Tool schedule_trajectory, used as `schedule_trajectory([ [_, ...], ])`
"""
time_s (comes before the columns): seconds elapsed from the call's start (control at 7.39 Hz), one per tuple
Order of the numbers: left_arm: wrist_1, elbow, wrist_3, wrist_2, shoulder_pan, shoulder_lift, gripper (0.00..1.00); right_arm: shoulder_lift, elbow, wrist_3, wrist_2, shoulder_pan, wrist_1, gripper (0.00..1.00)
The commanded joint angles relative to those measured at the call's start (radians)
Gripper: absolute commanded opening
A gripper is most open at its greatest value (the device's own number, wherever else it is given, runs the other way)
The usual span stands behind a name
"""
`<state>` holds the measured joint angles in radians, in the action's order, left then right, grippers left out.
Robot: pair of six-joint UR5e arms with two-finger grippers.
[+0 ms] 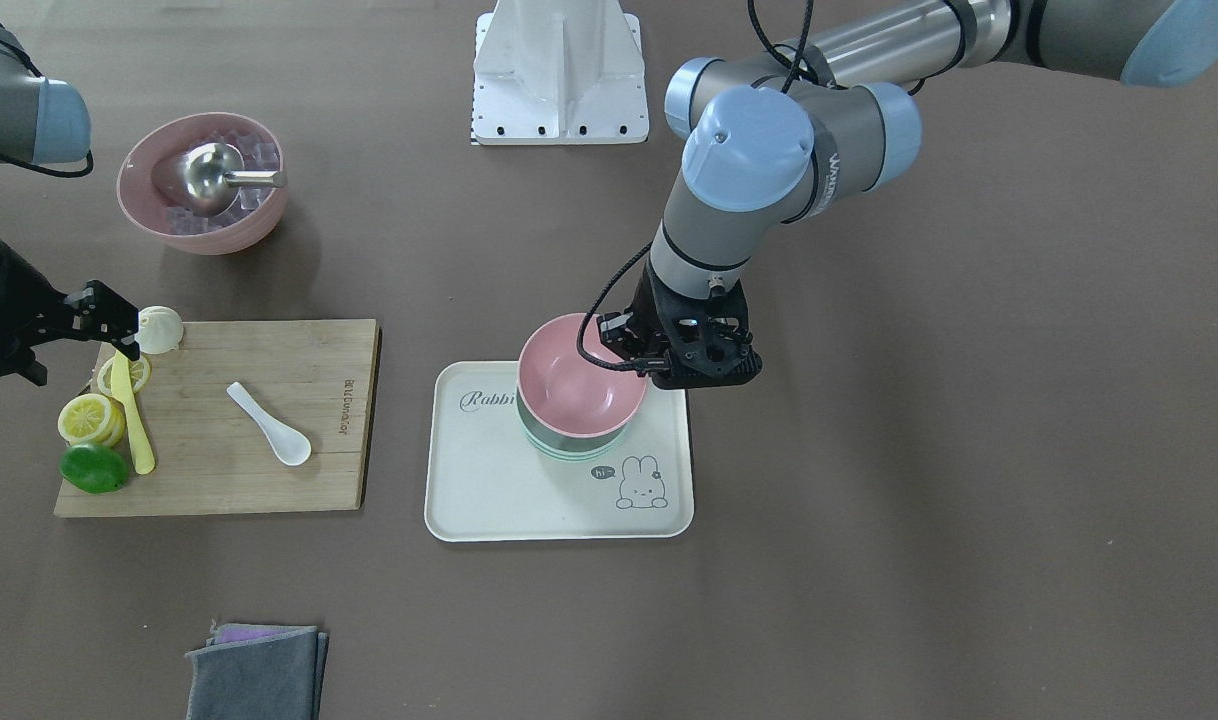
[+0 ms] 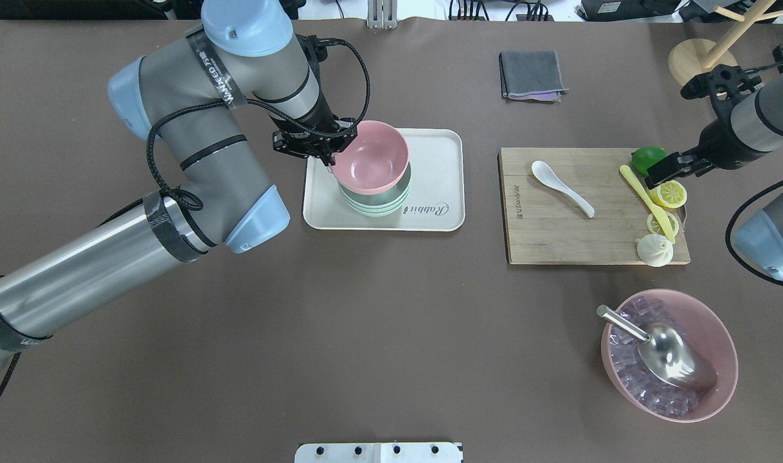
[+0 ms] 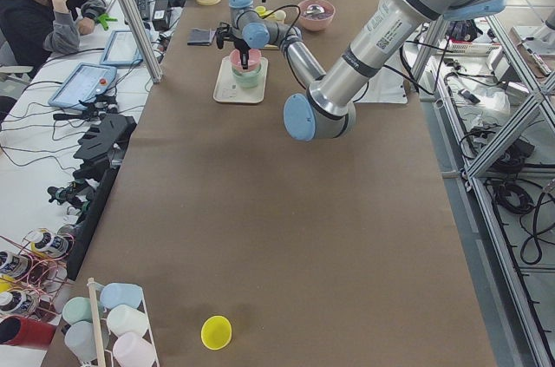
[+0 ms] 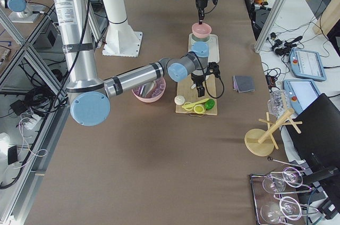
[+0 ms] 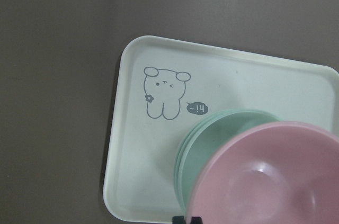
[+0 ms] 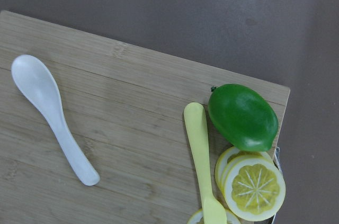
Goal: Stack pink bowl on green and place spoon
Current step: 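Lower the pink bowl onto the green bowls and open the left gripper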
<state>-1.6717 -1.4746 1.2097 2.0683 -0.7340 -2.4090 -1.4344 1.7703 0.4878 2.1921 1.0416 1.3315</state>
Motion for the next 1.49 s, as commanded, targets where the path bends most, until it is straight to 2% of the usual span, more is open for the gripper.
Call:
schedule_trajectory([
  [0.0, -0.045, 0.033, 0.022, -0.011, 0.021, -0.001, 0.0, 0.0, 0.0, 0.0, 0.0, 0.0, 0.0, 1.0],
  [1.22, -0.111, 0.071, 0.022, -0.04, 0.042, 0.004, 0.0, 0.0, -0.002, 0.0, 0.0, 0.0, 0.0, 1.0],
  [1.35, -0.147, 0.071, 0.021, -0.04, 0.041, 0.008, 0.22, 0.002, -0.002, 0.0, 0.0, 0.0, 0.0, 1.0],
])
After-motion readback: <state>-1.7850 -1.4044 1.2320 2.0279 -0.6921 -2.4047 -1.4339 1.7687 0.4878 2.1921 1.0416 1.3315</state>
